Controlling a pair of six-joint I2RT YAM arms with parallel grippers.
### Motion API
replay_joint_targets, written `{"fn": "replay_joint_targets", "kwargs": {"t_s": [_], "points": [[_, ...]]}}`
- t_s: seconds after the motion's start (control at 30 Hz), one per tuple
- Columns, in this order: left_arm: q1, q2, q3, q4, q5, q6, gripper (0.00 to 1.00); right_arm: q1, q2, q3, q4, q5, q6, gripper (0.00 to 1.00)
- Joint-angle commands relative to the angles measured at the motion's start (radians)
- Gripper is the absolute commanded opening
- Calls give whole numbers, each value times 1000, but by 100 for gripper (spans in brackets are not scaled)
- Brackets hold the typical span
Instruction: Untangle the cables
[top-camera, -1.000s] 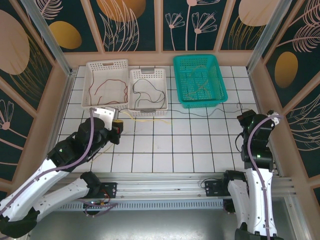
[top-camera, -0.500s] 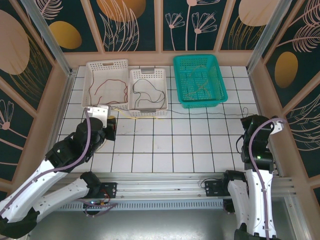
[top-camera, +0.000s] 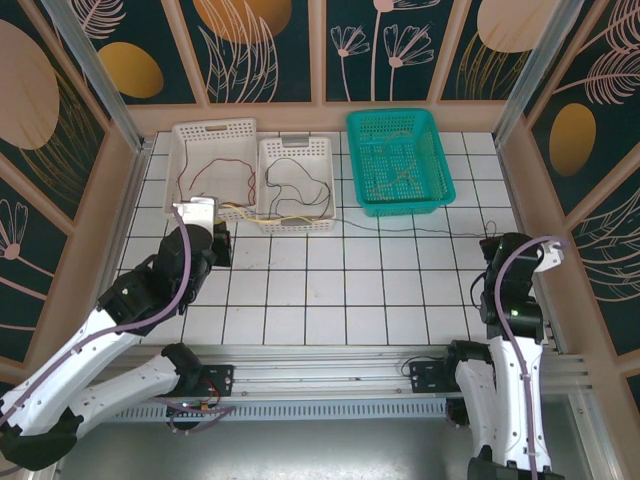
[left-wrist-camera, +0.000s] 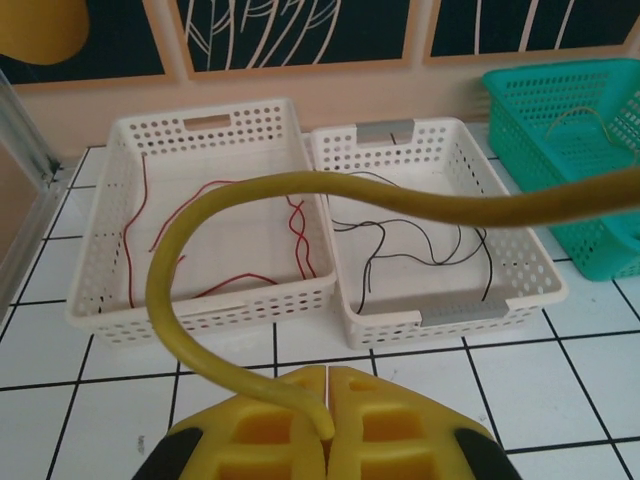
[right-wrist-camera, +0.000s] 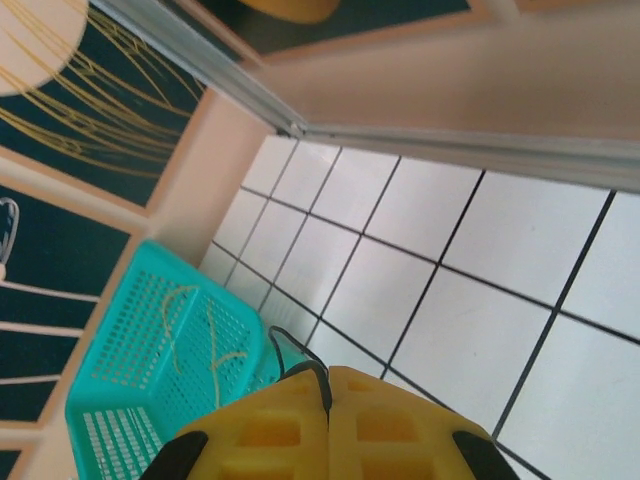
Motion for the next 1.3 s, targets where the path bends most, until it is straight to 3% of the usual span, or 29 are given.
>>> {"fn": "replay_joint_targets", "kwargs": {"t_s": [0.0, 0.1, 0.23, 0.43, 0.67, 0.83, 1.03, 1.27], "points": [[4, 20, 46, 24, 12, -20, 0, -9, 9, -72, 186, -250, -87, 0], [5, 55, 55, 89, 109, -30, 0, -3, 64, -127, 389, -600, -123, 0], [6, 135, 77, 179, 233, -44, 0, 56, 149, -169, 570, -834, -135, 0], [5, 242, 121, 300, 363, -75, 0, 230, 131, -139, 538, -716, -237, 0], [6, 409, 263, 389, 460, -75, 0, 240, 77, -197, 538, -619, -200, 0], [5, 610, 451, 452, 496, -31, 0, 241, -23, -251, 518, -543, -182, 0], [9, 918, 751, 514, 555, -25, 0, 240, -96, -254, 468, -537, -194, 0], [57, 1268, 1101, 658, 679, -186, 0, 240, -180, -250, 374, -526, -212, 0]]}}
